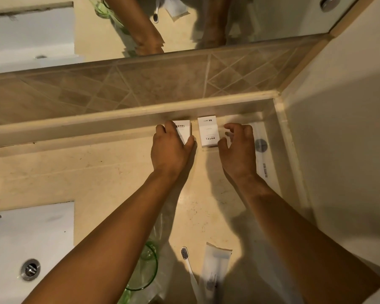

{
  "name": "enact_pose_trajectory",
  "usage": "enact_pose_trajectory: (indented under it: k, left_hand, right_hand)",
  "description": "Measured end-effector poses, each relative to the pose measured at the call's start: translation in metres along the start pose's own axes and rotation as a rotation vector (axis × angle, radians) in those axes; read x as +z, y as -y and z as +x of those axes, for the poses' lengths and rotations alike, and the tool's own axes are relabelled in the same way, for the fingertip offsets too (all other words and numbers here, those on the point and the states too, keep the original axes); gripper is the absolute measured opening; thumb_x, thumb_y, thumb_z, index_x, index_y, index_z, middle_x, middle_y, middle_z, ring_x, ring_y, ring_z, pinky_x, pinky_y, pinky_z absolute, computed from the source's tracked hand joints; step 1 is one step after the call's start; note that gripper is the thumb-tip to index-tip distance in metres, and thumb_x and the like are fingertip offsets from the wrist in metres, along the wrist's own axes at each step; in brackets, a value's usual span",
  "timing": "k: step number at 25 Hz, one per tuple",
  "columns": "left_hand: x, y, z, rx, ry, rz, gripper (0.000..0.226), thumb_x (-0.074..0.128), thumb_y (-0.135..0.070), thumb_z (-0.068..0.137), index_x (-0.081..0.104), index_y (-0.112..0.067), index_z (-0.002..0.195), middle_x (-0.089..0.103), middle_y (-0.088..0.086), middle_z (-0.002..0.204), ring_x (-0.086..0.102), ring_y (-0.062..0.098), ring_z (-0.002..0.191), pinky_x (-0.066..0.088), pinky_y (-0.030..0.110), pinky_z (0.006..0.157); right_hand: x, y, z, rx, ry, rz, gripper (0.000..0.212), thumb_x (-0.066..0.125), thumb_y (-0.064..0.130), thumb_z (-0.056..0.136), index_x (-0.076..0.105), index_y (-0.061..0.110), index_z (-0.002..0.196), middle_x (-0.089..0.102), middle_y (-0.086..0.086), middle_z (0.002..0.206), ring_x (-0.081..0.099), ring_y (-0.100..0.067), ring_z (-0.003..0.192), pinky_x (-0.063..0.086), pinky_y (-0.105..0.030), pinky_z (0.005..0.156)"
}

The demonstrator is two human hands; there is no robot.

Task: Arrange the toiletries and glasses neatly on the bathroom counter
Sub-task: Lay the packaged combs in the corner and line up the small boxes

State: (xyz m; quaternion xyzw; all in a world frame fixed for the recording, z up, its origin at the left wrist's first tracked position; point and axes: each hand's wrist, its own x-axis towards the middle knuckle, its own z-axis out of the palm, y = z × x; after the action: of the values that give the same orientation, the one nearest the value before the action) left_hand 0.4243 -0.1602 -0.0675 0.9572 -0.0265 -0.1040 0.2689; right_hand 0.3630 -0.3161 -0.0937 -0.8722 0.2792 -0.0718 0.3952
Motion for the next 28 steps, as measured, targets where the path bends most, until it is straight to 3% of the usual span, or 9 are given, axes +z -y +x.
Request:
enact_pose_trajectory:
  k: [9,14,19,23,26,28]
  left_hand:
    - [0.013,-0.008,0.002,-0.032,-0.002,0.014,0.059,0.071,-0.046,0.089,0.049,-0.006,0.127,0.053,0.018,0.124,0.056,0.038,0.111,0.051,0.047,0.089]
    - [0.006,-0.005,-0.005,-0.008,-0.095,-0.037,0.067,0.07,-0.051,0.086,0.049,-0.007,0.132,0.055,0.015,0.125,0.06,0.036,0.109,0.054,0.048,0.087]
    - [-0.007,0.024,-0.022,0.238,-0.014,0.042,0.059,0.068,-0.037,0.085,0.053,-0.016,0.139,0.054,0.012,0.134,0.053,0.03,0.119,0.051,0.044,0.094]
    - [-0.007,0.033,-0.02,0.466,0.045,0.182,0.045,0.067,-0.024,0.09,0.063,-0.014,0.133,0.051,0.013,0.149,0.044,0.035,0.136,0.046,0.048,0.104]
    - [-0.001,0.035,-0.017,0.465,0.084,0.163,0.038,0.066,-0.016,0.092,0.067,-0.01,0.129,0.054,0.016,0.146,0.049,0.036,0.135,0.049,0.049,0.104]
    - [0.002,0.035,-0.016,0.434,0.091,0.115,0.035,0.067,-0.013,0.091,0.067,-0.009,0.126,0.055,0.017,0.144,0.052,0.037,0.131,0.052,0.046,0.101]
  right_hand:
    - [0.003,-0.002,-0.004,-0.028,0.099,-0.033,0.045,0.073,0.021,0.092,0.053,0.022,0.132,0.049,-0.006,0.136,0.054,-0.022,0.127,0.053,-0.033,0.103]
    - [0.002,0.004,-0.001,-0.025,0.117,-0.046,0.046,0.072,0.018,0.092,0.053,0.02,0.134,0.047,-0.007,0.138,0.053,-0.022,0.129,0.051,-0.032,0.105]
    - [-0.002,0.006,-0.002,-0.033,0.145,-0.031,0.045,0.071,0.015,0.093,0.057,0.021,0.135,0.048,-0.007,0.137,0.054,-0.022,0.129,0.052,-0.034,0.106]
    - [-0.001,0.004,-0.003,-0.067,0.166,-0.029,0.043,0.071,0.014,0.093,0.059,0.021,0.134,0.048,-0.006,0.138,0.056,-0.02,0.128,0.047,-0.02,0.102]
    - [0.002,0.001,-0.002,-0.081,0.177,-0.044,0.042,0.067,0.016,0.096,0.059,0.019,0.137,0.049,-0.004,0.141,0.056,-0.019,0.128,0.036,-0.006,0.097]
    - [0.003,0.0,-0.001,-0.08,0.188,-0.048,0.041,0.063,0.02,0.098,0.059,0.017,0.139,0.049,-0.004,0.144,0.054,-0.018,0.129,0.036,-0.01,0.102]
